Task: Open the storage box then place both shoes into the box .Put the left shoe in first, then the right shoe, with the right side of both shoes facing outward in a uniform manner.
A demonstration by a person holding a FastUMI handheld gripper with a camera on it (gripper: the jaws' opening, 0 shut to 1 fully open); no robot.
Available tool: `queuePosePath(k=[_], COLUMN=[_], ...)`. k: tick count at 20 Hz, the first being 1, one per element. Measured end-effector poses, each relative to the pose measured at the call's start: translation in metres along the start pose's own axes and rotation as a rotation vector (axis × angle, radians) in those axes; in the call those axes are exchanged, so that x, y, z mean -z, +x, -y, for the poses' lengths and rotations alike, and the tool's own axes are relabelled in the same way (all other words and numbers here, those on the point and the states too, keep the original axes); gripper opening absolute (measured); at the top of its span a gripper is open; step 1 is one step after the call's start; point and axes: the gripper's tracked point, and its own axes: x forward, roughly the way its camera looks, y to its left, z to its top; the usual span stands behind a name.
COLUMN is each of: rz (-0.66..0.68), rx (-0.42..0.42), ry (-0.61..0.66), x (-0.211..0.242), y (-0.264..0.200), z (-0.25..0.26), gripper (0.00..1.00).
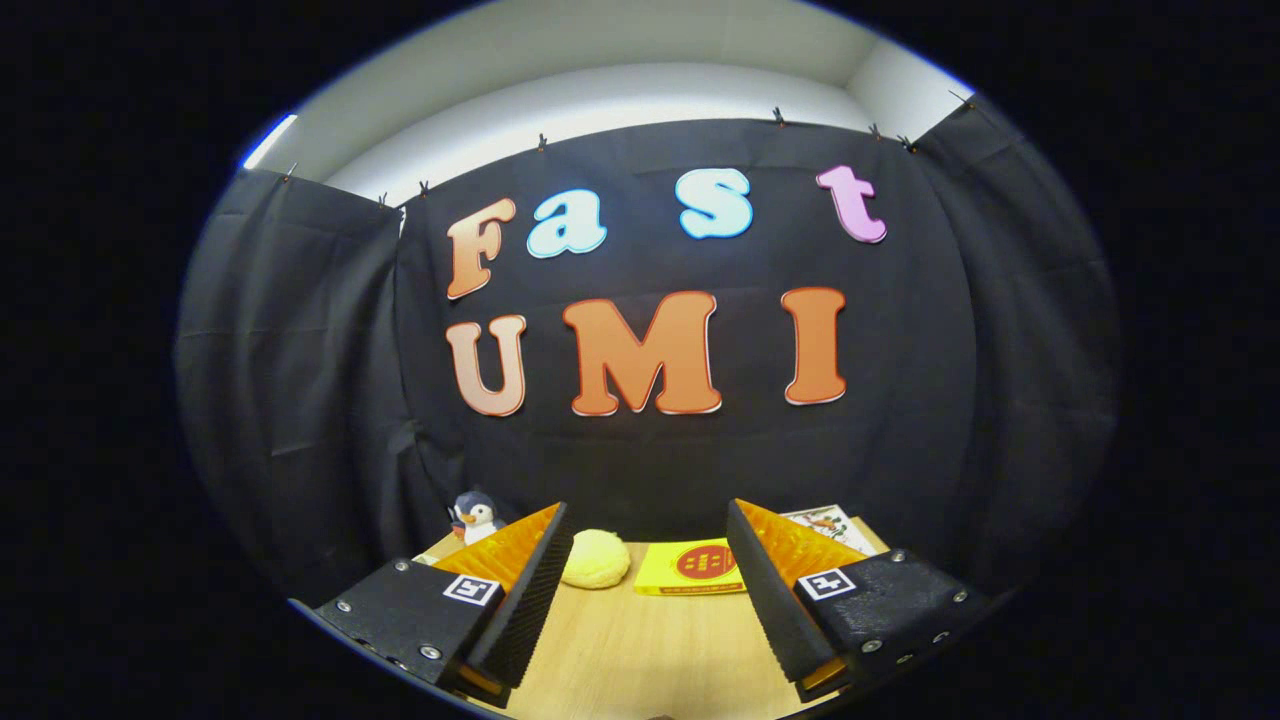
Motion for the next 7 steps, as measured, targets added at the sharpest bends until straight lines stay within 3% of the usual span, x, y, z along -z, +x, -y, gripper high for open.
queuePosePath(k=[7], rz=[0.124], rx=[0.047], ry=[-0.046], x=[-0.025], y=[-0.018], z=[0.041], gripper=[0.93])
